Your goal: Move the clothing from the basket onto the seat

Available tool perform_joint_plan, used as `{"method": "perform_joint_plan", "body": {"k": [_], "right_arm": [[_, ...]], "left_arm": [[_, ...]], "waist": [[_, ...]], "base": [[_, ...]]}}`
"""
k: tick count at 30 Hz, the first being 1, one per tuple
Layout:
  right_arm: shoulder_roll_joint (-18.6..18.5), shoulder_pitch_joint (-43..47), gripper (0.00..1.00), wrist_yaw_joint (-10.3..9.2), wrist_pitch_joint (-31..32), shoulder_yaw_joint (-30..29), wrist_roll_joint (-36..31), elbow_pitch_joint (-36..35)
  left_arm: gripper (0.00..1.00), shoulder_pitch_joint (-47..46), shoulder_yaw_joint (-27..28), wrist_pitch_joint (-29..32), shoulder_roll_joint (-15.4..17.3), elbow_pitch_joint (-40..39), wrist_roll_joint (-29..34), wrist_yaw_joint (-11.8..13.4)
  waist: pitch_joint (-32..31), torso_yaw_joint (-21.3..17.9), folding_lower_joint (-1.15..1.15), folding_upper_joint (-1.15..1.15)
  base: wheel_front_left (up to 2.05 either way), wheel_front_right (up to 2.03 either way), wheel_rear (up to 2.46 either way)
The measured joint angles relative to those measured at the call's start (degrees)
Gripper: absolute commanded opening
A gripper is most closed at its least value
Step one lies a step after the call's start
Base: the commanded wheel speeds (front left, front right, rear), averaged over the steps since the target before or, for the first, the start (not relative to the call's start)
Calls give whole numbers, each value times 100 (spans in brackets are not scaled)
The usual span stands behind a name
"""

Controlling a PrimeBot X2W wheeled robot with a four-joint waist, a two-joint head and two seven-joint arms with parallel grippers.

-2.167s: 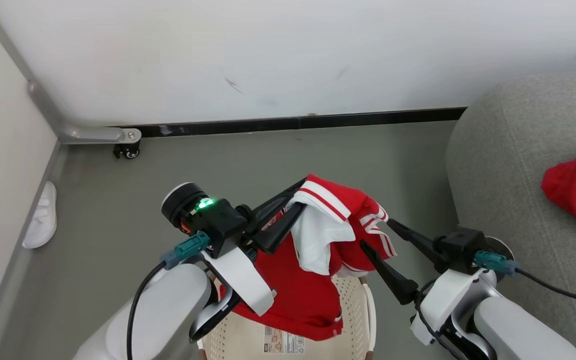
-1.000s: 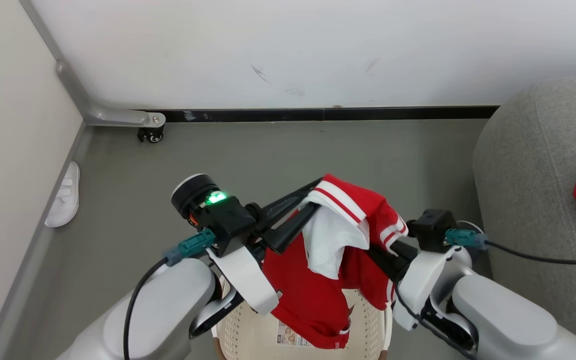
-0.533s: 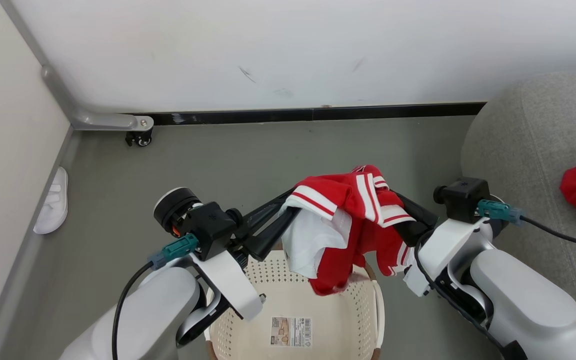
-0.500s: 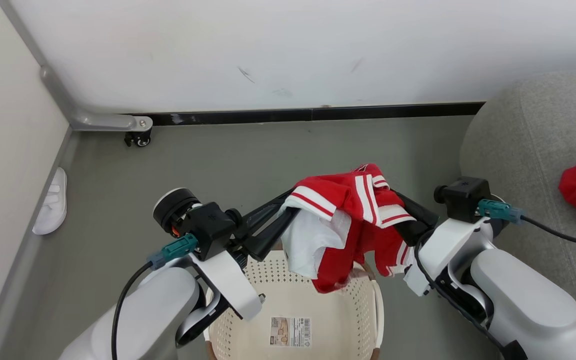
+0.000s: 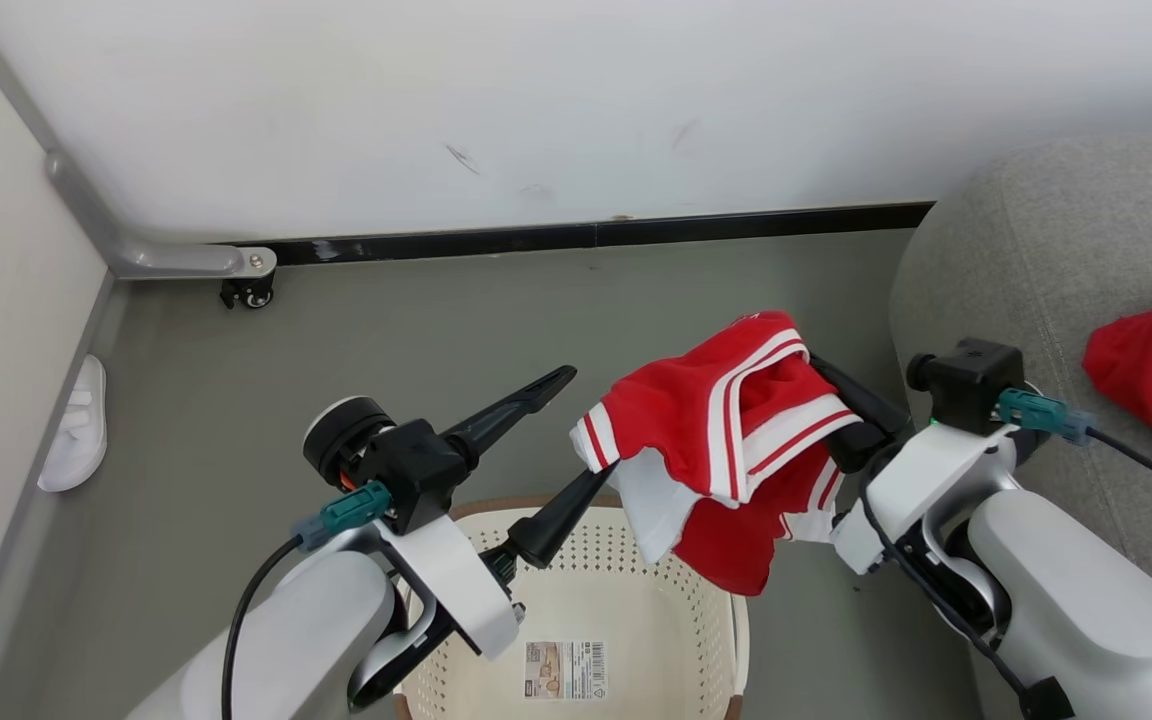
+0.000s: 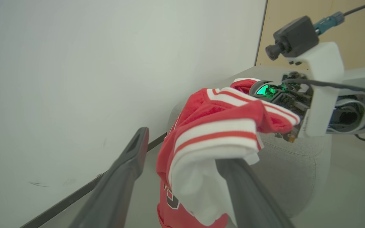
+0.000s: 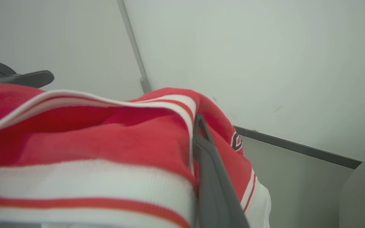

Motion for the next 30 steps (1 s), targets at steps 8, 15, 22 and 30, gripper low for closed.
{"method": "perform_joint_plan", "body": {"k": [8, 15, 22, 30], "right_arm": [[-43, 104, 0, 0, 0, -502, -168, -180], [-121, 353, 0, 0, 0, -1012, -243, -328], [-147, 575, 0, 1, 0, -1378, -421, -534], [-165, 813, 0, 0, 0, -1803, -597, -760]], "left_arm": [[100, 90, -38, 0, 13, 1, 0, 0], [100, 316, -107, 0, 34, 15, -9, 0], [100, 318, -154, 0, 25, -15, -44, 0], [100, 458, -172, 0, 16, -25, -92, 0]], "waist": [[-31, -126, 0, 0], [-65, -279, 0, 0], [-90, -467, 0, 0], [-99, -714, 0, 0]], "base": [[0, 0, 0], [0, 0, 0], [0, 0, 0], [0, 0, 0]]}}
